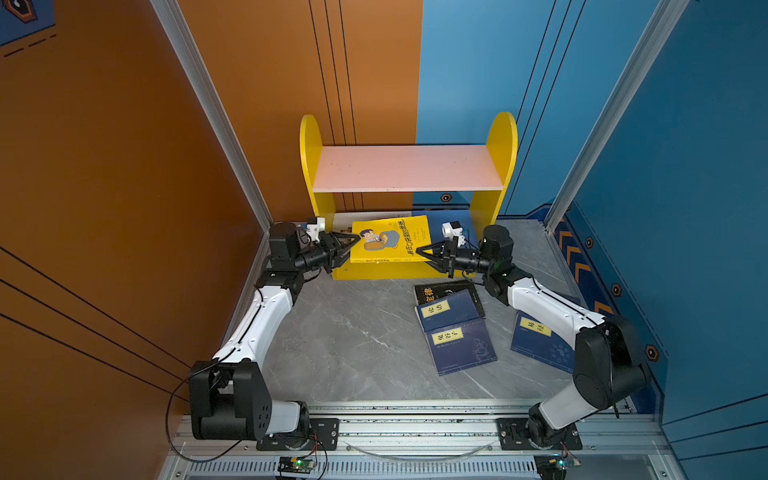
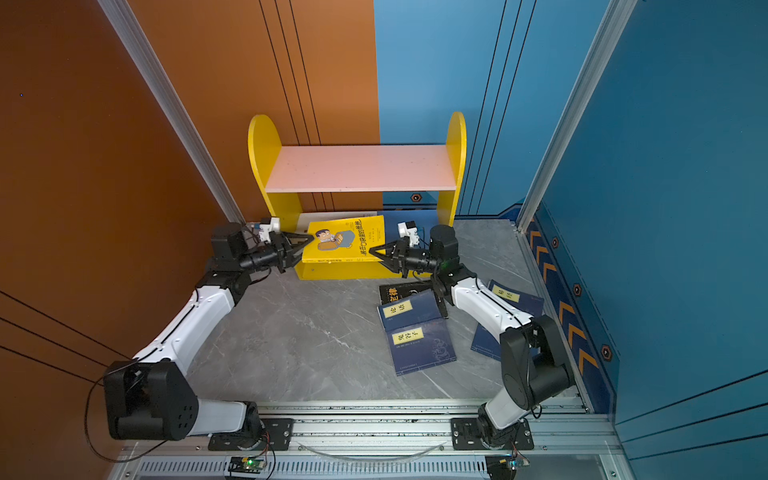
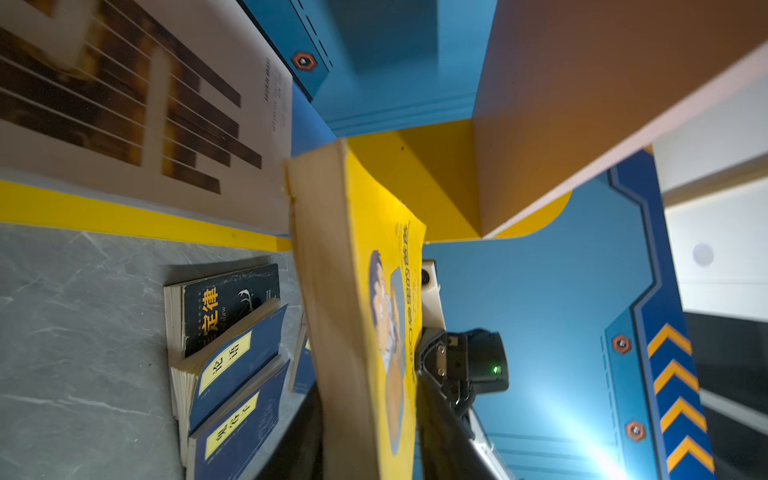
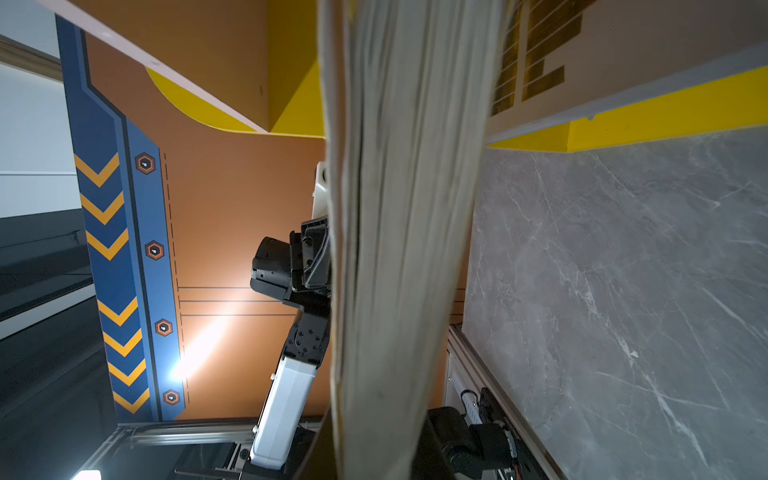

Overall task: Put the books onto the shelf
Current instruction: 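Push the yellow book onto the shelf with the right gripper while the left withdraws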

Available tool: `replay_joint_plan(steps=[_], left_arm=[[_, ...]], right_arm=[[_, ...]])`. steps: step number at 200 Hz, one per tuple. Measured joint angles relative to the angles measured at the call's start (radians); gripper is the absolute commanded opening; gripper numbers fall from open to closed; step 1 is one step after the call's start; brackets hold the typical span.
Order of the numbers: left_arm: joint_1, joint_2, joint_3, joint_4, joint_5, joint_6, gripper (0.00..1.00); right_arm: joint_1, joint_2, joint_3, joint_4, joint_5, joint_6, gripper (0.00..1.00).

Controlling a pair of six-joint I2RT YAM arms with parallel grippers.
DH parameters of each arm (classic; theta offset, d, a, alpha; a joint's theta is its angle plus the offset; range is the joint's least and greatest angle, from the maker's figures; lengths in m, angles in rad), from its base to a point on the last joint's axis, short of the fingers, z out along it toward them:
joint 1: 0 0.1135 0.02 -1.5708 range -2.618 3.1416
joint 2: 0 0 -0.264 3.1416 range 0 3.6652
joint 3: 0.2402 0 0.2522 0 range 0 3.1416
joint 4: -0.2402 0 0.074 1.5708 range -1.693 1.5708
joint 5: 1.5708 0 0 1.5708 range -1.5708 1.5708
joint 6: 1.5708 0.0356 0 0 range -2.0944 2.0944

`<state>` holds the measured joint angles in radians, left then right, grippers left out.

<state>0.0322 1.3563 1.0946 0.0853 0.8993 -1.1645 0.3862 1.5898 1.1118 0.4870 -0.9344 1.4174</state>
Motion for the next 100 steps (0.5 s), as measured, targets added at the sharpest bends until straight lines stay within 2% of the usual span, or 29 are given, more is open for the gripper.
replay_joint_plan(steps=[17, 58, 82, 86, 100], left_arm=[[0.057, -0.037, 0.029, -0.065, -0.037, 0.026, 0.71], [0.167, -0.167, 0.038, -0.18, -0.092, 0.085, 0.79], [0.234, -0.231, 0.02, -0.24, -0.113, 0.118, 0.85], [0.242, -0.238, 0.018, -0.253, -0.116, 0.123, 0.91], [0.275, -0.264, 0.011, -0.314, -0.138, 0.159, 0.97]], right_arm=[[0.0, 0.033, 0.016, 0.032, 0.048, 0.026, 0.1], [0.014, 0.148, 0.111, 0.064, 0.137, 0.038, 0.09], [0.038, 0.177, 0.185, 0.002, 0.172, -0.035, 0.09], [0.042, 0.178, 0.198, -0.013, 0.179, -0.05, 0.09], [0.059, 0.182, 0.247, -0.079, 0.205, -0.122, 0.1]])
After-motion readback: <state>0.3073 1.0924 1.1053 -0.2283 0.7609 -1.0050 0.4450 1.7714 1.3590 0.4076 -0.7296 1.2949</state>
